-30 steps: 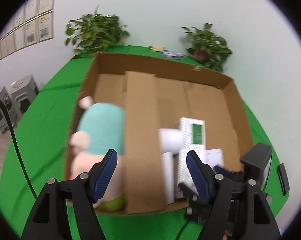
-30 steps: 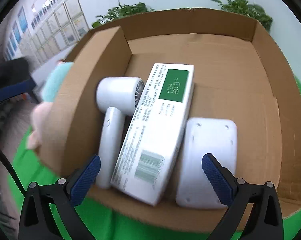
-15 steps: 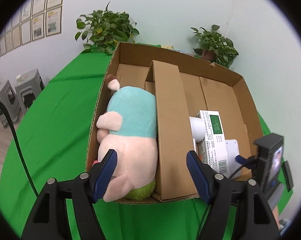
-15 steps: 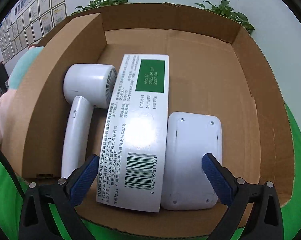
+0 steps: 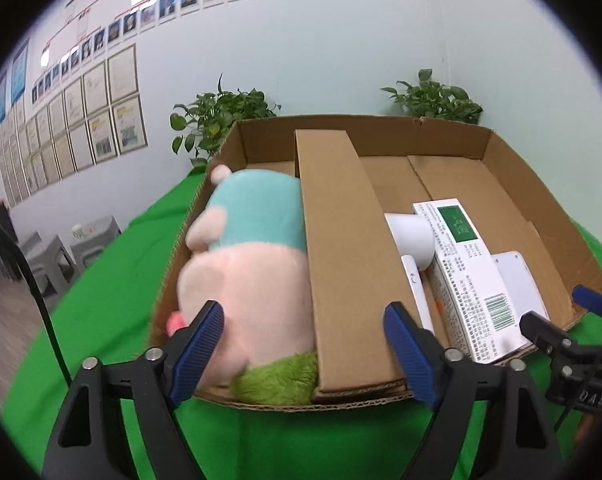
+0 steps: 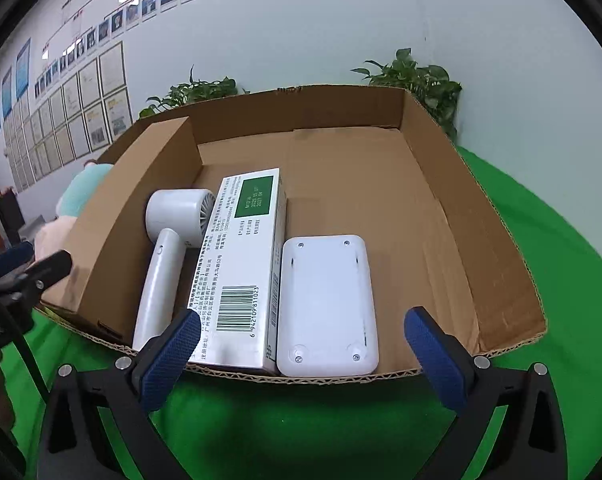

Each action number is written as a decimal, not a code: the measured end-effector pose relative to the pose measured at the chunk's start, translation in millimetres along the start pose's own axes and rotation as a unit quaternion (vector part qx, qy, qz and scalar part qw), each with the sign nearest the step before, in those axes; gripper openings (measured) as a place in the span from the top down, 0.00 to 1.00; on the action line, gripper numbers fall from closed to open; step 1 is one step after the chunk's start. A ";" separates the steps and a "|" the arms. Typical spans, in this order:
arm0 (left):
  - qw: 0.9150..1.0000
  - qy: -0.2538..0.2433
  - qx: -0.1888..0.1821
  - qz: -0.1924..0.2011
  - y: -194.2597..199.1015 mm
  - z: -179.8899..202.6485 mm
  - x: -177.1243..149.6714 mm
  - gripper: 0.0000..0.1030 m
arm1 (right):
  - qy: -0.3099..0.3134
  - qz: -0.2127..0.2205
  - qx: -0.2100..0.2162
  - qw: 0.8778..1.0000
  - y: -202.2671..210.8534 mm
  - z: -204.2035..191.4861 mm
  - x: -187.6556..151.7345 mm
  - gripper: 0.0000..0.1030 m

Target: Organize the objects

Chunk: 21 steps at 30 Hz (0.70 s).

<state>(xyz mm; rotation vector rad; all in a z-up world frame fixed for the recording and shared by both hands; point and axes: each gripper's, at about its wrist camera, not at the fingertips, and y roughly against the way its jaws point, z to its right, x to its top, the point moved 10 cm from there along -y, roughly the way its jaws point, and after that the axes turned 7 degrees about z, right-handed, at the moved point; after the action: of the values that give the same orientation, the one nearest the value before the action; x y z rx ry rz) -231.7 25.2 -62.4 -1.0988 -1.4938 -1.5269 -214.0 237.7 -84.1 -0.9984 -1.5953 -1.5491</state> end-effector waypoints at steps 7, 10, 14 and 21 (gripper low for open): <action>0.998 0.030 0.011 0.052 -2.0 -7.5 -0.1 0.11 | 0.022 0.007 -0.026 0.999 -9.4 -2.7 -1.7 0.00; 0.998 0.027 0.015 0.061 -0.5 -7.0 0.7 0.10 | 0.018 0.006 -0.025 0.999 -10.5 -0.5 -1.0 0.00; 0.998 0.031 0.012 0.060 -1.6 -8.4 1.5 0.08 | 0.023 0.002 -0.032 0.999 -13.3 -0.9 -0.8 0.00; 0.998 0.037 0.017 0.053 -3.9 -10.2 -0.1 0.00 | 0.025 -0.001 -0.035 0.999 -15.6 -2.0 -2.0 0.00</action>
<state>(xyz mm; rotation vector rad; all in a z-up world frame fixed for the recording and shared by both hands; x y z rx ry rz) -236.2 15.2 -63.5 -1.0727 -1.3855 -1.4487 -227.0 235.7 -93.1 -0.9876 -1.5165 -1.6282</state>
